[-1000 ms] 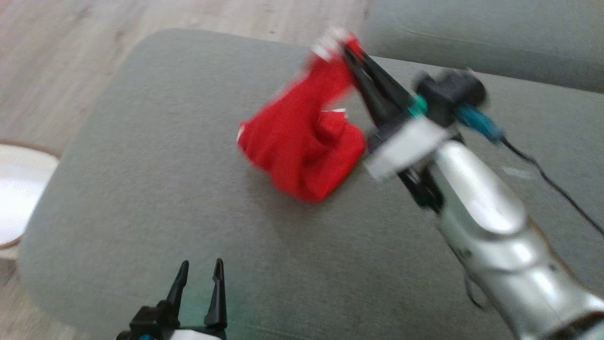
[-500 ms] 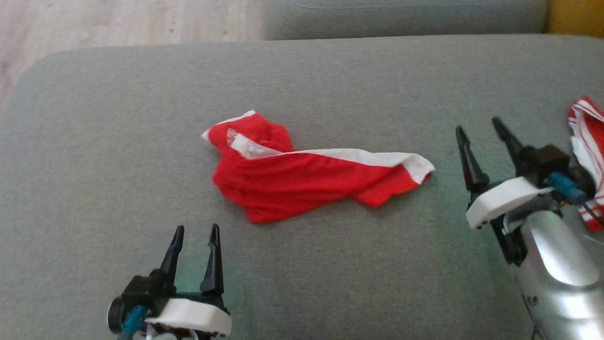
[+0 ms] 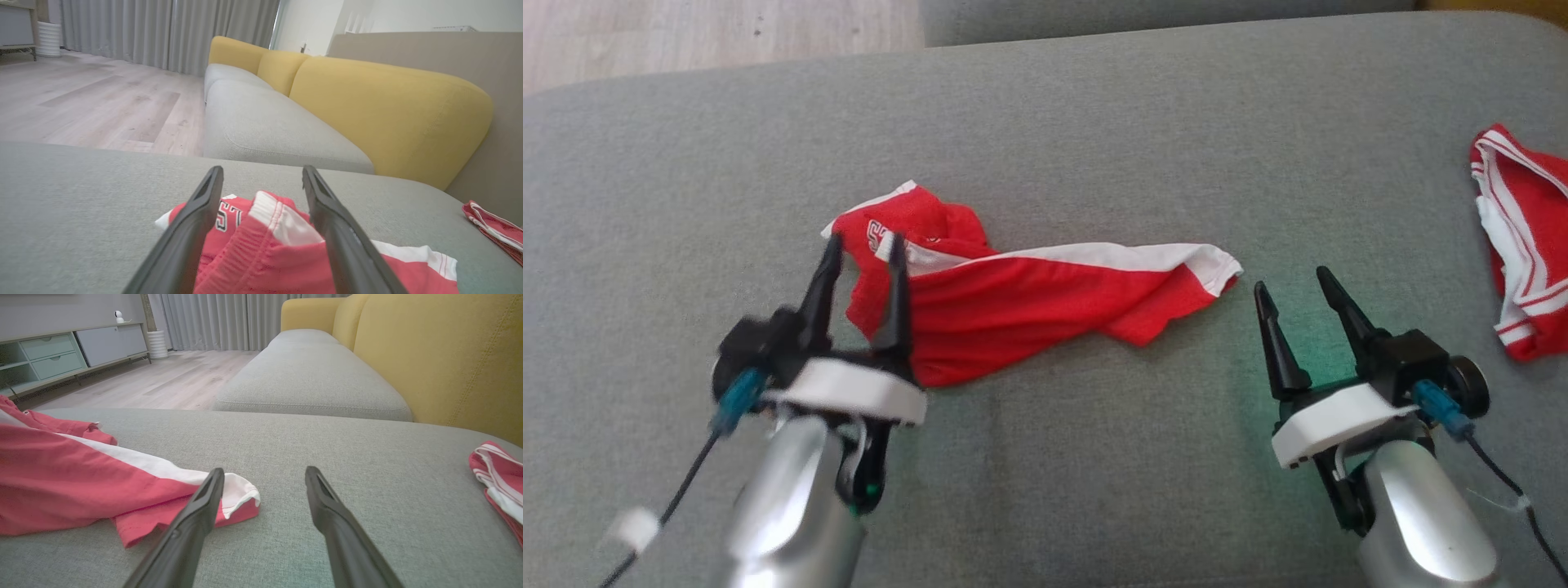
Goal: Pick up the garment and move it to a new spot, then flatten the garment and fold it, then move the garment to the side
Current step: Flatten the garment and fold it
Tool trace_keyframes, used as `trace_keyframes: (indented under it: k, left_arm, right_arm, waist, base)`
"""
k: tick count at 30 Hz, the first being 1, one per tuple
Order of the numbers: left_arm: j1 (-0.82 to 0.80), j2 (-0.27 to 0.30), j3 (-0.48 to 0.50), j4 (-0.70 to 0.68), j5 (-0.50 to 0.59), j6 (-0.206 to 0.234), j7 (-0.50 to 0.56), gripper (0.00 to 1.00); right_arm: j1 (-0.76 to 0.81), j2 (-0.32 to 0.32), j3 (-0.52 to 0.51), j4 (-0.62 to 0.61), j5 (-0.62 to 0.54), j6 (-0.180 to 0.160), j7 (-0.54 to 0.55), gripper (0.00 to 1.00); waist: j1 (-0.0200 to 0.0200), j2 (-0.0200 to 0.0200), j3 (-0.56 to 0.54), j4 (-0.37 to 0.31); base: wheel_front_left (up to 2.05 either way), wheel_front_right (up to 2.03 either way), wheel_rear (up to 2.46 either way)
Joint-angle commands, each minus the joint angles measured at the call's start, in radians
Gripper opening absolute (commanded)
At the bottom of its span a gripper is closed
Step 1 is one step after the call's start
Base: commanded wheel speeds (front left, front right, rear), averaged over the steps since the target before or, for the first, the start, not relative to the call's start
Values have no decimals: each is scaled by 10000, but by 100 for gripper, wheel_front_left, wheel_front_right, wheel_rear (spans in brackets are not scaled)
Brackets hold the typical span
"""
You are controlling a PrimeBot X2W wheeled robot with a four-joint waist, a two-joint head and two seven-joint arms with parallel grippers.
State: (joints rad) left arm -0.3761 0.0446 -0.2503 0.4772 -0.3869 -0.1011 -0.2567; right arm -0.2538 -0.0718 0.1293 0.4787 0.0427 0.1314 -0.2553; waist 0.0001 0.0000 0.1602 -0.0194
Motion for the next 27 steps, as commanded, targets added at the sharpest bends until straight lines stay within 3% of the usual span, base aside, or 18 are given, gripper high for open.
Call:
trace_keyframes:
  k: [1,5,10,11,12,13,20,27]
  left_arm:
    - [-552,57,104,194,17,-81,-51,100]
    - [-1341,72,-266,1796,-50,-205,34,100]
    - [-1661,103,-529,2757,-181,-257,32,100]
    - [-1681,101,-558,2905,-227,-263,24,84]
    - [-1684,99,-613,3039,-248,-267,16,45]
    - [-1688,98,-671,3162,-253,-271,6,0]
    - [-1043,86,429,2270,-415,349,-47,0]
    - [490,69,719,1866,-330,295,-49,0]
  right_arm:
    - [-116,109,262,-323,-66,-7,-64,100]
    - [-66,167,351,-314,0,-7,-64,100]
    - [-56,193,327,-367,47,-7,-64,100]
    - [-49,196,303,-380,57,-7,-64,100]
    - [-40,200,276,-380,78,-7,-64,100]
    - [-33,202,258,-375,105,-7,-64,100]
    - [89,213,562,-344,584,-7,-64,100]
    - [371,214,893,-236,1130,-7,-64,100]
  waist:
    - [-1,0,4,-63]
    - [-1,0,14,-220]
    - [-1,0,85,-258]
    - [-1,0,98,-245]
    - [-1,0,108,-226]
    - [-1,0,122,-198]
    - [-1,0,49,54]
    - [-1,0,-355,32]
  base:
    - [0,0,0]
    - [0,0,0]
    - [0,0,0]
    - [0,0,0]
    - [0,0,0]
    - [0,0,0]
    - [0,0,0]
    - [0,0,0]
